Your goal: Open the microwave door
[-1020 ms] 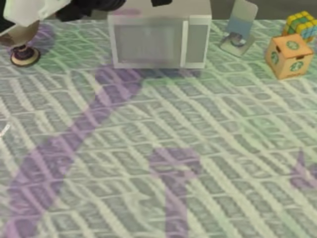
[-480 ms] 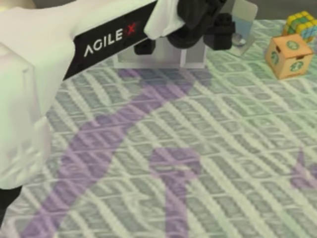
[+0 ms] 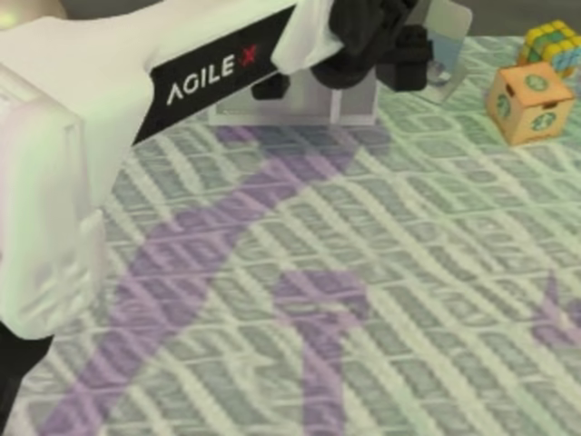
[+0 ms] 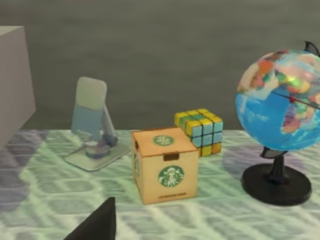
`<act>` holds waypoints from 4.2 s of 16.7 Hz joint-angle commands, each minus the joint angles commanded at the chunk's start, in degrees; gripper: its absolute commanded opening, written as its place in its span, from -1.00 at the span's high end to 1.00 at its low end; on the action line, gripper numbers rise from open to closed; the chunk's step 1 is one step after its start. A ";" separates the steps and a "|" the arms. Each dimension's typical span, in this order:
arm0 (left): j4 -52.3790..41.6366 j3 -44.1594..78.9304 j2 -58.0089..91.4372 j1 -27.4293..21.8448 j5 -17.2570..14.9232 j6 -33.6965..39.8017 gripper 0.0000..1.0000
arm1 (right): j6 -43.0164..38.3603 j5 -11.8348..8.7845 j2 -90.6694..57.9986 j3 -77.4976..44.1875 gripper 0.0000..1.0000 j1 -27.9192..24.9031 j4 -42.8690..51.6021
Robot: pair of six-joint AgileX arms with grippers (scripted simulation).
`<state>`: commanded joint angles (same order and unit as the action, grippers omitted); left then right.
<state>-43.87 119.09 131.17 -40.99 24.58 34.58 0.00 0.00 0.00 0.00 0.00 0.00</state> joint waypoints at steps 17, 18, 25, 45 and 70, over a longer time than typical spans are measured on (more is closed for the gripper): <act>4.95 5.48 9.70 2.87 -1.75 -2.62 0.21 | 0.00 0.00 0.00 0.00 -1.00 0.00 0.00; 4.95 5.48 9.70 2.87 -1.75 -2.62 0.36 | 0.00 0.00 0.00 0.00 -1.00 0.00 0.00; 4.95 5.48 9.70 2.87 -1.75 -2.62 1.00 | 0.00 0.00 0.00 0.00 -1.00 0.00 0.00; 9.07 -5.70 3.34 0.94 -0.57 -0.87 1.00 | 0.00 0.00 0.00 0.00 -1.00 0.00 0.00; 12.81 -11.46 0.09 1.13 -2.48 -3.96 1.00 | 0.00 0.00 0.00 0.00 -1.00 0.00 0.00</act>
<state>-31.06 107.63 131.26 -39.86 22.10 30.61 0.00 0.00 0.00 0.00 0.00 0.00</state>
